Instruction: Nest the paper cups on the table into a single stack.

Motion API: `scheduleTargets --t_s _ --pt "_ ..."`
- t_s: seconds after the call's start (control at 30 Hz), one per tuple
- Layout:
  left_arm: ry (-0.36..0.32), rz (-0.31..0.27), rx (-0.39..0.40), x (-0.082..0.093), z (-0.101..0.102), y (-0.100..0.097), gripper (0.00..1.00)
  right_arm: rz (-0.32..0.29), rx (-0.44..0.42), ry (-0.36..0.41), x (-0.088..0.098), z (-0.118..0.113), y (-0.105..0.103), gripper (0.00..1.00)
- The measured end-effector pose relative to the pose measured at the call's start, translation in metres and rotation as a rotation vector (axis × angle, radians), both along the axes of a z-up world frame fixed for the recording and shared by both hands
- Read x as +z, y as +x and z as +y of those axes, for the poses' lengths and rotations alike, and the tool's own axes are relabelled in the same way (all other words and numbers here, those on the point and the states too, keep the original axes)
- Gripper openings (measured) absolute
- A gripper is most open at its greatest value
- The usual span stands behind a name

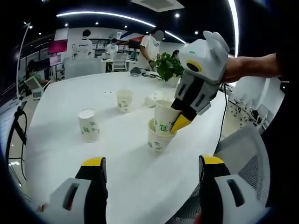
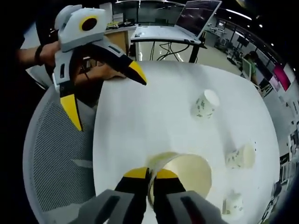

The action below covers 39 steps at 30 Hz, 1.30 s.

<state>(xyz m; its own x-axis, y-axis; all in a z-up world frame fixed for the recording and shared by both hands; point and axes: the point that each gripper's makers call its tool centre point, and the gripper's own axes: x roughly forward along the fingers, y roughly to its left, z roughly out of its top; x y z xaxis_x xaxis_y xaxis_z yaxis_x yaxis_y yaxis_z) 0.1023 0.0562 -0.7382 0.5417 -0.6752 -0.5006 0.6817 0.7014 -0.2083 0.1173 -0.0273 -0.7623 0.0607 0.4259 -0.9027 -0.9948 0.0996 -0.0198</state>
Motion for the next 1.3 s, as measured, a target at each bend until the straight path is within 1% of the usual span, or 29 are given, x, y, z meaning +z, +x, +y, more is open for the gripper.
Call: scheduleTargets --t_s 0.23,0.47,0.7,0.87,0.97,1.0,1.13,1.2,1.27,1.3 --pt "0.002 0.0 0.0 -0.001 0.002 0.001 0.79 0.001 0.0 -0.005 -0.004 0.0 0.002 0.01" --pt "0.006 0.001 -0.004 0.0 0.001 -0.001 0.79 0.0 -0.002 -0.003 -0.002 0.0 0.0 0.02" --pt "0.019 -0.004 -0.016 0.001 0.003 0.006 0.79 -0.005 -0.003 0.007 0.0 0.0 0.002 0.05" --pt "0.032 -0.008 -0.009 0.003 0.008 0.02 0.78 -0.039 -0.002 0.03 0.003 0.0 0.004 0.1" --pt "0.046 -0.009 -0.005 0.003 0.011 0.029 0.78 -0.054 -0.003 0.046 0.006 0.0 0.004 0.11" --pt "0.058 -0.009 -0.003 0.002 0.014 0.036 0.78 -0.066 -0.009 0.058 0.008 -0.001 0.004 0.12" --pt "0.079 -0.012 0.0 0.003 0.018 0.05 0.78 -0.1 -0.02 0.081 0.012 -0.002 0.004 0.2" --pt "0.079 -0.017 -0.002 0.006 0.02 0.058 0.78 -0.122 -0.041 0.101 0.015 -0.004 0.005 0.24" --pt "0.07 -0.017 -0.003 0.007 0.019 0.065 0.78 -0.147 -0.11 0.141 0.021 -0.004 0.01 0.27" --pt "0.076 -0.018 -0.005 0.008 0.017 0.069 0.78 -0.154 -0.157 0.178 0.025 -0.003 0.011 0.28"
